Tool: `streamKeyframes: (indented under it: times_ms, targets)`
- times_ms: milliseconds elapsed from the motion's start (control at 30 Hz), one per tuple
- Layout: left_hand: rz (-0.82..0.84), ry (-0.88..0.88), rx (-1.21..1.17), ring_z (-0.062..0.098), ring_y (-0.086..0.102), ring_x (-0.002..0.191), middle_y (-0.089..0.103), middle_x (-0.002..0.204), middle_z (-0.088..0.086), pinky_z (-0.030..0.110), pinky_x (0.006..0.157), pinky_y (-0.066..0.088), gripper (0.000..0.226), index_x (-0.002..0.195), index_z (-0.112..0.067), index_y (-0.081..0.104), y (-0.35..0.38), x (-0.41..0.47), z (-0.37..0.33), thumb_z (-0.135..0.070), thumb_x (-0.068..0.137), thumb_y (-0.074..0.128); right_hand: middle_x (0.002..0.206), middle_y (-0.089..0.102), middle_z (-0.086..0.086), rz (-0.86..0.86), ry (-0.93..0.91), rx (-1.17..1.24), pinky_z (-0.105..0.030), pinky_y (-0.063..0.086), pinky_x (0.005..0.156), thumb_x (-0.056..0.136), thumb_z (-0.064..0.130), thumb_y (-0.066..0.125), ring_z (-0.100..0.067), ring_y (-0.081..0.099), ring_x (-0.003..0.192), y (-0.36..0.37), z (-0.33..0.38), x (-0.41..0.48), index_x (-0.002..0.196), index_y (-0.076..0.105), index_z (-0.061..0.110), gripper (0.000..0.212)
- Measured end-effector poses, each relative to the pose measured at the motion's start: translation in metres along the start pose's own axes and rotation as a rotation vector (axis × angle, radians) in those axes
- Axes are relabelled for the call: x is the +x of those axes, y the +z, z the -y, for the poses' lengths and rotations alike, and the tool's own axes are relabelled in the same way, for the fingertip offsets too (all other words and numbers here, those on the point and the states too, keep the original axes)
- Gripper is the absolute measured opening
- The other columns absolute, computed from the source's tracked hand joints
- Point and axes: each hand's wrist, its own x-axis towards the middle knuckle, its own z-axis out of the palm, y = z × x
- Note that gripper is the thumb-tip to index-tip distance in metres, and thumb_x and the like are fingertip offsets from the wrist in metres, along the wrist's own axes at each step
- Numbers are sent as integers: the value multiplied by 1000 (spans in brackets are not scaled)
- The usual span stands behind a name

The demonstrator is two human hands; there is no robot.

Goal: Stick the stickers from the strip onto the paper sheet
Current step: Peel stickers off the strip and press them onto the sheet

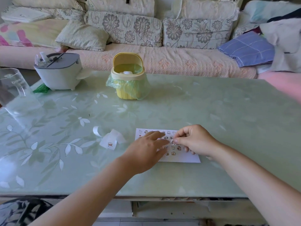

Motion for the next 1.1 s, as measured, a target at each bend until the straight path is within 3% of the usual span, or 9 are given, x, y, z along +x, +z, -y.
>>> streamKeyframes:
  times_ms: [67, 167, 333, 500, 633, 900, 1100]
  targets:
    - [44, 2, 64, 15, 34, 139, 40, 149, -7, 33, 106, 37, 40, 137, -36, 52, 5, 3, -1, -44, 99, 47, 71, 69, 3, 47, 13, -52, -22, 39, 46, 87, 15, 73, -13, 54, 52, -6, -5, -3, 85, 74, 14, 3]
    - [9, -8, 123, 16, 43, 129, 47, 141, -11, 32, 103, 37, 41, 131, -37, 56, 6, 6, -1, -50, 93, 52, 76, 72, 9, 97, 22, -99, -24, 42, 47, 86, 18, 73, -14, 55, 52, -11, -11, -4, 82, 74, 15, 4]
    - [-42, -15, 173, 17, 51, 121, 56, 130, -12, 34, 98, 42, 55, 122, -36, 63, 9, 6, -3, -61, 81, 36, 89, 73, -8, 119, 21, -145, -23, 46, 53, 85, 19, 72, -13, 54, 52, -16, -22, -3, 80, 76, 17, 7]
    - [-35, 84, 8, 16, 51, 114, 59, 120, -9, 34, 92, 48, 31, 115, -29, 68, 13, 8, -4, -37, 88, 53, 73, 70, 1, 132, 12, -151, -26, 47, 57, 84, 18, 73, -11, 54, 61, -15, -27, -1, 79, 78, 20, 7]
    - [-80, 149, 9, 16, 55, 103, 61, 111, -10, 37, 74, 54, 25, 105, -28, 68, 17, 6, -7, -28, 87, 51, 62, 66, 17, 110, -23, -212, -13, 41, 57, 85, 19, 73, 3, 55, 58, -12, -27, -1, 81, 77, 22, 6]
    - [-86, 157, 15, 16, 55, 104, 60, 111, -11, 38, 74, 53, 23, 107, -30, 67, 18, 5, -4, -24, 88, 54, 70, 65, 17, 82, -45, -365, -20, 48, 64, 84, 22, 70, -1, 59, 67, -8, -21, -1, 74, 74, 26, 11]
    - [-89, 210, 64, 16, 54, 97, 59, 109, -11, 33, 71, 49, 37, 112, -38, 67, 19, 3, -8, -22, 93, 41, 78, 67, 17, 41, -28, -507, -29, 55, 72, 81, 27, 67, -6, 64, 80, -2, -16, -2, 75, 72, 30, 9]
